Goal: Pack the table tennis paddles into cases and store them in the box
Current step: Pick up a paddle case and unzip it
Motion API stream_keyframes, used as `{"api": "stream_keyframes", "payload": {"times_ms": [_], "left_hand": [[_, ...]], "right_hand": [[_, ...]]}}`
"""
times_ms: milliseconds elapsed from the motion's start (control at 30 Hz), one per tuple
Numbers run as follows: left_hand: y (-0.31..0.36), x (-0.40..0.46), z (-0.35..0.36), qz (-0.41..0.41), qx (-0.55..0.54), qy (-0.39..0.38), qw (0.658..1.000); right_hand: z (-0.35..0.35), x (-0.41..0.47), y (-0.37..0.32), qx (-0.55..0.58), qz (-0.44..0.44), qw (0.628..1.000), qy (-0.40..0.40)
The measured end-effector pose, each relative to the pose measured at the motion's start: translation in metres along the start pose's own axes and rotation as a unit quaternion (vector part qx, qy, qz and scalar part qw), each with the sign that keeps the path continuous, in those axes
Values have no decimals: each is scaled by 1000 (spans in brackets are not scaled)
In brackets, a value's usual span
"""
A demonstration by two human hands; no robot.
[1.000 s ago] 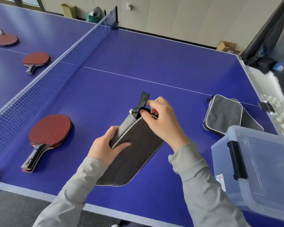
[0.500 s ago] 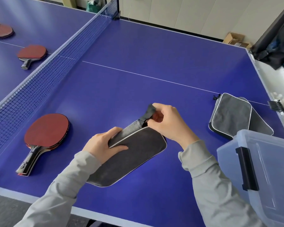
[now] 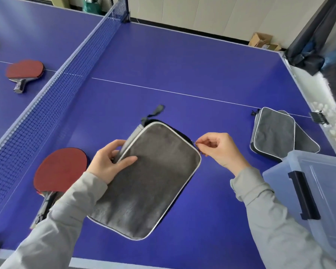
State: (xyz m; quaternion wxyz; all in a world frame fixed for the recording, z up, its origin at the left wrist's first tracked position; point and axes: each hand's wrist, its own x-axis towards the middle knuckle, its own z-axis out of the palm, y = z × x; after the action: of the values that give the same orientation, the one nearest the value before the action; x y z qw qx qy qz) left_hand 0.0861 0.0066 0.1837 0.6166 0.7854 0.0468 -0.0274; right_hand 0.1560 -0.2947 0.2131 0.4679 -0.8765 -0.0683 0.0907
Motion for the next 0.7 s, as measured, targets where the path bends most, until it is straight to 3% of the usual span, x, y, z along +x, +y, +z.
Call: {"api": "stream_keyframes", "payload": {"times_ms": [200, 467, 700], "left_hand": [[-9, 10, -20, -81, -128, 42, 988], [-25, 27, -15, -190, -139, 180, 955], [-29, 41, -15, -218, -143, 299, 918]], "right_hand": [[22, -14, 6, -45, 9, 998, 52], [73, -41, 12, -42, -28, 995, 89], [106, -76, 20, -21, -12, 990, 140]]}}
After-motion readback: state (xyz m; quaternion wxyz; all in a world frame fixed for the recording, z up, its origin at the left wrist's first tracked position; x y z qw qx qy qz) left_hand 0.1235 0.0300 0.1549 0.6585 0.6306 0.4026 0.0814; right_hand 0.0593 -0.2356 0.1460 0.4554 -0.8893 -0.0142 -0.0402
